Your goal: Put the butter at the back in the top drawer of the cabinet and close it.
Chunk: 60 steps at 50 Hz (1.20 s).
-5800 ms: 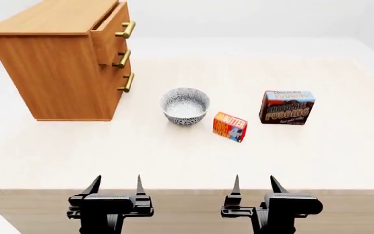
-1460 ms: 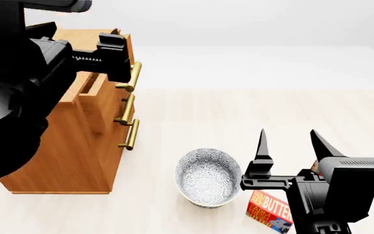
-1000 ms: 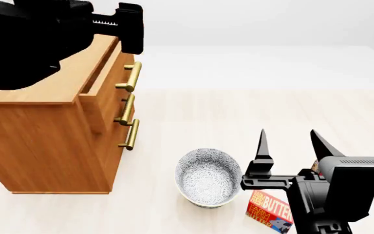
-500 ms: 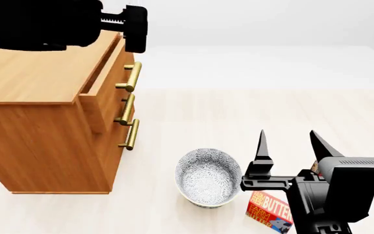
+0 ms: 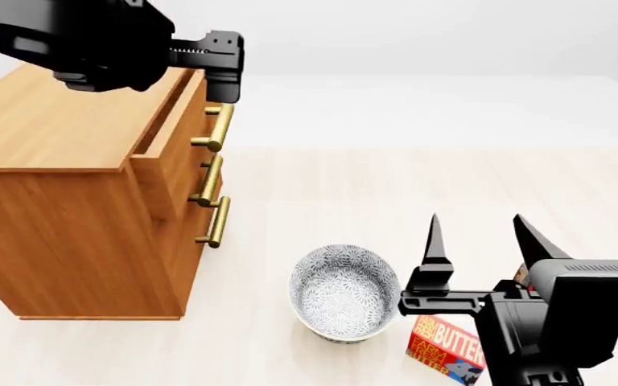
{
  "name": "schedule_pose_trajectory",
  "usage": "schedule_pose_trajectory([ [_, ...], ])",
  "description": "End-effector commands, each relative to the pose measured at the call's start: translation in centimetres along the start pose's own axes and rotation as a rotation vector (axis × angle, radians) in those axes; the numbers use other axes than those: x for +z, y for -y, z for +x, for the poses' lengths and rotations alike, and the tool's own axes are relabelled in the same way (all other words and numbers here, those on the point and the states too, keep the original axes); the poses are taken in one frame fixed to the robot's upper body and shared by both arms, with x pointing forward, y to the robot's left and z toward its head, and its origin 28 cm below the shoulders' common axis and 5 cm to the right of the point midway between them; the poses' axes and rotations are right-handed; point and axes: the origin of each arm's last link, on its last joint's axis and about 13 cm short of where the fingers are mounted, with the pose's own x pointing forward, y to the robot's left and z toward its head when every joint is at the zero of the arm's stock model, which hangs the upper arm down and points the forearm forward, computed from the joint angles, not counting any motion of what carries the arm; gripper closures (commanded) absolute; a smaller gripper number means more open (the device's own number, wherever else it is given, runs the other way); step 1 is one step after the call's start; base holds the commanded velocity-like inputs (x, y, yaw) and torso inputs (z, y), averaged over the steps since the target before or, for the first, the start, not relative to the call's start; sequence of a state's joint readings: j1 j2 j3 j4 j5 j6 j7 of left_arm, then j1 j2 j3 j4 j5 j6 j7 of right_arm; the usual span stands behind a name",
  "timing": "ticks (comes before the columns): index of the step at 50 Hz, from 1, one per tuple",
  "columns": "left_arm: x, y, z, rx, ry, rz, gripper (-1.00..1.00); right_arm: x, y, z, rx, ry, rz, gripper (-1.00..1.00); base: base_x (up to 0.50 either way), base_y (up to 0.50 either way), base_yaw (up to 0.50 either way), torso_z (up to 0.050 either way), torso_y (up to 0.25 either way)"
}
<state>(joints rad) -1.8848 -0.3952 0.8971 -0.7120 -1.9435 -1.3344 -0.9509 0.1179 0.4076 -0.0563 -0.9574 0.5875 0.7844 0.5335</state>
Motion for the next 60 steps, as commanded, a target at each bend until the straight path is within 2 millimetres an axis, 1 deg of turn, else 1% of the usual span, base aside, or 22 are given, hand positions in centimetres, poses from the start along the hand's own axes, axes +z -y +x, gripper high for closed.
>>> schedule_pose_trajectory([
  [1,0.2,0.0,0.5,-0.004,-0.082,0.001,-1.0,0.1,0.1,0.0,-0.001,0.004,0.004,-1.0,0.0,0.0,0.0,0.0,0.0],
  [18,0.5,-0.1,1.2,-0.019,-0.159,0.003,-1.0,0.1,0.1,-0.1,-0.003,0.007,0.007,-1.0,0.0,0.0,0.0,0.0,0.0],
  [41,0.5,-0.1,2.0,0.035,-0.175,0.013,-1.0,0.1,0.2,-0.1,-0.004,0.006,0.011,-1.0,0.0,0.0,0.0,0.0,0.0],
  [60,0.0,-0.1,3.5,0.041,-0.201,0.012,-1.0,0.0,0.3,-0.1,-0.004,0.005,0.015,-1.0,0.0,0.0,0.0,0.0,0.0],
])
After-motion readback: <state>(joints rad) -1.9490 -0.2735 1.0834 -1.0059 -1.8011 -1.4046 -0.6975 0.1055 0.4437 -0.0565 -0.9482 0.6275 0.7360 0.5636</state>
